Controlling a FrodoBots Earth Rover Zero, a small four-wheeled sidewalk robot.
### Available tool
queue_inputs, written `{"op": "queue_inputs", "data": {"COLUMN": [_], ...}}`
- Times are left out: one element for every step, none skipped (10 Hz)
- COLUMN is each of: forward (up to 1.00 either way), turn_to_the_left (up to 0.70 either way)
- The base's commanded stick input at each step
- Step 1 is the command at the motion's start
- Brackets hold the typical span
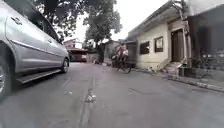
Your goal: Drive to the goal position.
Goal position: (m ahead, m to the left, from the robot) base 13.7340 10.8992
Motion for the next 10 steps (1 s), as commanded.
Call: {"op": "queue_inputs", "data": {"forward": [1.0,1.0,1.0,1.0,1.0,1.0,1.0,1.0,1.0,1.0], "turn_to_the_left": [0.0,0.0,0.0,0.0,0.07,0.23,0.01,0.04,0.06,0.0]}}
